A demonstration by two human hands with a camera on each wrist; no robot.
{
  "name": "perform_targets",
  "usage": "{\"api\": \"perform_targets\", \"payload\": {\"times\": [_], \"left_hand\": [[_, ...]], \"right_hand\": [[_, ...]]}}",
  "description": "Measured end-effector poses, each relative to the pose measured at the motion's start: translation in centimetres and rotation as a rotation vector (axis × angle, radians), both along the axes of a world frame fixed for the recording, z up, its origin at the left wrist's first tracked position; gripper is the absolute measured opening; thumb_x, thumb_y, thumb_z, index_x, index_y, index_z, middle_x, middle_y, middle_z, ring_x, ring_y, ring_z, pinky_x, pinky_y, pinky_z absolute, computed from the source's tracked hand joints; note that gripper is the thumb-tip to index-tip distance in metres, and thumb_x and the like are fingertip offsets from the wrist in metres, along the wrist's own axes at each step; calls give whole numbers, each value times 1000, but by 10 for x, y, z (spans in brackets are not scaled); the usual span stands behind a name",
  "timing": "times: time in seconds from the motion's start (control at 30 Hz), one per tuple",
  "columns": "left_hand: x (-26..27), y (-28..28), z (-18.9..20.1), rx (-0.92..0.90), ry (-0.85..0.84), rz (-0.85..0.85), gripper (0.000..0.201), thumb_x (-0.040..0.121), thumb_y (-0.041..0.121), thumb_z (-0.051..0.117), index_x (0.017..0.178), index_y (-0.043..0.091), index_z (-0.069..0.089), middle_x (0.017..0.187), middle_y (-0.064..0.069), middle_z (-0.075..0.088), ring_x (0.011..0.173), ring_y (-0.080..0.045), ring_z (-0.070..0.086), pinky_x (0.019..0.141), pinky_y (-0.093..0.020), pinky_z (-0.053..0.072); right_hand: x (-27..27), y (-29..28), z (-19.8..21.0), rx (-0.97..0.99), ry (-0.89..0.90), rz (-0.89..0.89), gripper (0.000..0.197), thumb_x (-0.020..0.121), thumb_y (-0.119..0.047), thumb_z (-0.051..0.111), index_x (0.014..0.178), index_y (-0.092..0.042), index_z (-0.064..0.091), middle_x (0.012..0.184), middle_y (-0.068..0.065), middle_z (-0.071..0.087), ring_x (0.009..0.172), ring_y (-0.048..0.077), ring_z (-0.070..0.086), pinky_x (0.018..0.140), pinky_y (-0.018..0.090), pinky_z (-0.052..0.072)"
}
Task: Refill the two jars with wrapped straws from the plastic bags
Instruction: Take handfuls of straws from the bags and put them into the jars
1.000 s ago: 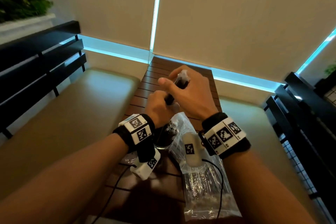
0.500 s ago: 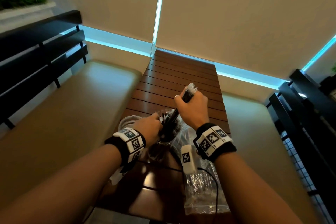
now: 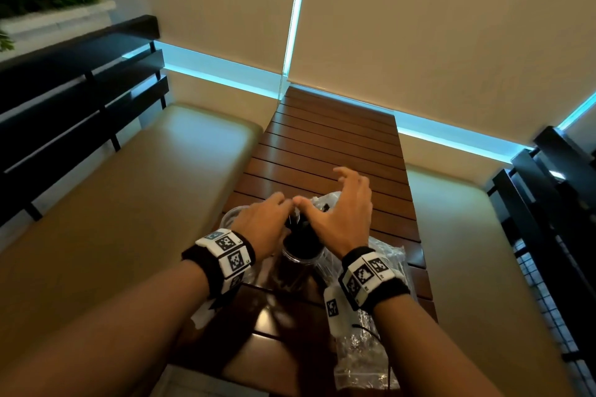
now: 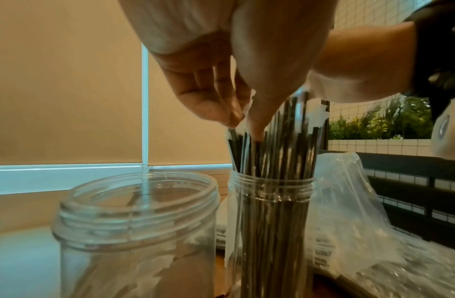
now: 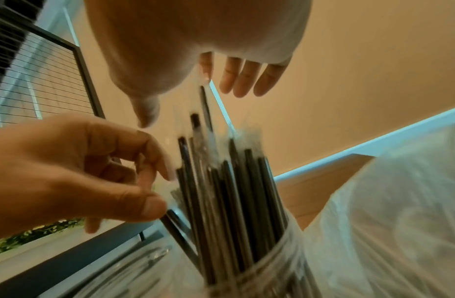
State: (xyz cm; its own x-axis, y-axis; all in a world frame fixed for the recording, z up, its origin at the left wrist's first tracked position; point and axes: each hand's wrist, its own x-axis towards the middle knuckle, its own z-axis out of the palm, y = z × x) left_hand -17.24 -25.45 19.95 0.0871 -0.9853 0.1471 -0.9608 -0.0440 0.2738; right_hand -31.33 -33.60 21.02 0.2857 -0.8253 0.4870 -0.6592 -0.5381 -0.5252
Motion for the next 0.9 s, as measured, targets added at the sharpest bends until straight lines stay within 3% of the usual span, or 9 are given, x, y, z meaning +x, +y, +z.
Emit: {"api": "perform_targets", "payload": {"times": [0.1,0.2,0.3,0.37,0.43,0.5,0.57,0.73,0.9], "left_hand": [[7,-3,2,-31,181,79,46,79,26,78,103,24,39,103,4,49,87,-24,61,73,-36,51],[9,-9,-1,-9,304,126,51,72,19,82,95,24,37,91,5,56,77,-19,58,66,-33,47],[9,-12,-8,31,396,167,45,70,12,78,86,25,38,74,4,61,69,-20,61,63,-34,50],[9,-12,-12,43,427,227,39,71,14,77,82,26,41,72,3,63,66,-19,61,63,-36,54],[8,-11,-12,45,427,291,35,72,19,76,76,25,42,73,0,64,65,-22,60,61,-39,54],[6,-10,-9,87,324,308,24,76,29,71,73,22,49,76,-2,64,67,-23,58,59,-35,50],[2,-8,-8,130,212,302,16,80,34,61,73,20,58,76,-3,66,68,-25,61,58,-34,52],[7,6,-27,342,303,161,14,78,35,71,74,23,66,79,0,70,76,-18,66,73,-38,58],[11,7,-31,366,359,108,5,85,28,70,86,24,68,82,3,71,81,-13,67,79,-36,57]], "right_hand": [[6,-2,8,-70,-50,87,65,79,-67,56,133,-33,42,126,-4,43,112,13,44,91,32,39],[14,-3,-3,-57,172,197,49,94,-53,39,138,-31,44,138,1,45,125,18,42,98,38,38],[17,-2,-31,85,360,306,52,96,-46,22,128,-23,56,131,3,56,122,23,49,99,43,42],[16,-3,-39,135,351,328,55,95,-46,19,121,-21,60,124,1,59,117,22,51,96,42,44],[16,-5,-35,154,259,318,58,94,-52,21,128,-23,57,129,0,56,121,19,48,100,40,42],[14,-5,-30,165,185,345,60,91,-60,26,135,-27,50,134,-2,51,125,16,44,104,36,39],[12,-1,-30,194,229,403,61,88,-66,33,137,-33,48,134,-5,50,124,15,44,103,35,40],[4,-3,-41,173,310,401,57,78,-67,57,122,-31,57,119,-10,52,111,11,45,89,28,46],[8,-7,-47,99,341,458,40,81,-59,59,102,-25,59,102,-7,53,93,13,49,81,30,49]]}}
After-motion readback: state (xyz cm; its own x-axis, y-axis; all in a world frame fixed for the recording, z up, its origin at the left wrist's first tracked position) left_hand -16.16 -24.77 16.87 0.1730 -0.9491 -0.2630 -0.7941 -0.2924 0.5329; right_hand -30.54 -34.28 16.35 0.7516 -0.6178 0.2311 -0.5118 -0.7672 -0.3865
